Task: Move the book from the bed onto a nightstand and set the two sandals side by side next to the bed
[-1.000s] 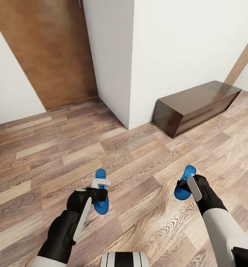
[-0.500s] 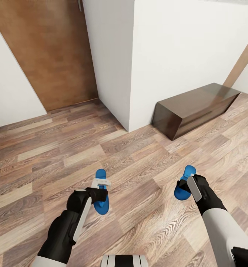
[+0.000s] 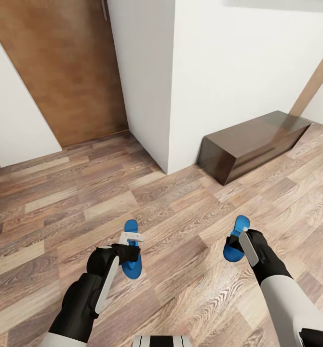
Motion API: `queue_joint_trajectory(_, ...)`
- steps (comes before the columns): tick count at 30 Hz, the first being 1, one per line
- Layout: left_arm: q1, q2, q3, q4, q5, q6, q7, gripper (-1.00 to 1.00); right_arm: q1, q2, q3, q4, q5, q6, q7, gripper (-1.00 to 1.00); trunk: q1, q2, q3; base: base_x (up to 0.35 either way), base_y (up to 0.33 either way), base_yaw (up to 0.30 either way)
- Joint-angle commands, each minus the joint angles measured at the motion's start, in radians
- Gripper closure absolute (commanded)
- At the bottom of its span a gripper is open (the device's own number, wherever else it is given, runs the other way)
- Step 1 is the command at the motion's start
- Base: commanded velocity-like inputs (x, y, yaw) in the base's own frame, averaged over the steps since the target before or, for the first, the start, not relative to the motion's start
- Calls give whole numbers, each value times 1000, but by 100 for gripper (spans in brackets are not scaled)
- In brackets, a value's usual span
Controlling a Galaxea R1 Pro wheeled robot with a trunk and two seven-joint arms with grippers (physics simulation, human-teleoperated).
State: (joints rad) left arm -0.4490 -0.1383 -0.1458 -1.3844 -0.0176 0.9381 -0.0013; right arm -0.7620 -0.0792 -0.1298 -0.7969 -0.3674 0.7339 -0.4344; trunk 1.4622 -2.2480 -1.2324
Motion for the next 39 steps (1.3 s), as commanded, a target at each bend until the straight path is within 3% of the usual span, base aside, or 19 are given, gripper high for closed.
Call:
queue_joint_trajectory(1,0,0,0,-1,-1,4,0,100,15,0,34,-32,-9,7,-11,100,-4,7,2,0,0,0)
queue_joint_trajectory(4,0,-1,-4,1,2,4,0,100,59,1,100,-125,-12,40,-11,100,-16,28,12,0,0,0)
queue_joint_trajectory(9,0,-1,-6,5,3,5,1,100,91,0,130,-205,-17,113,-11,100,-35,63,28,0,0,0)
queue_joint_trajectory(15,0,-1,-6,10,3,4,1,100,97,0,137,-224,-18,170,-10,100,-58,105,46,0,0,-1)
queue_joint_trajectory(28,0,-1,-12,24,-9,4,3,100,98,0,141,-225,-18,185,-10,100,-108,196,87,0,0,-203)
queue_joint_trajectory(39,0,-2,-53,50,-4,4,3,100,98,2,143,-223,-18,186,-10,100,-150,273,122,0,0,-270)
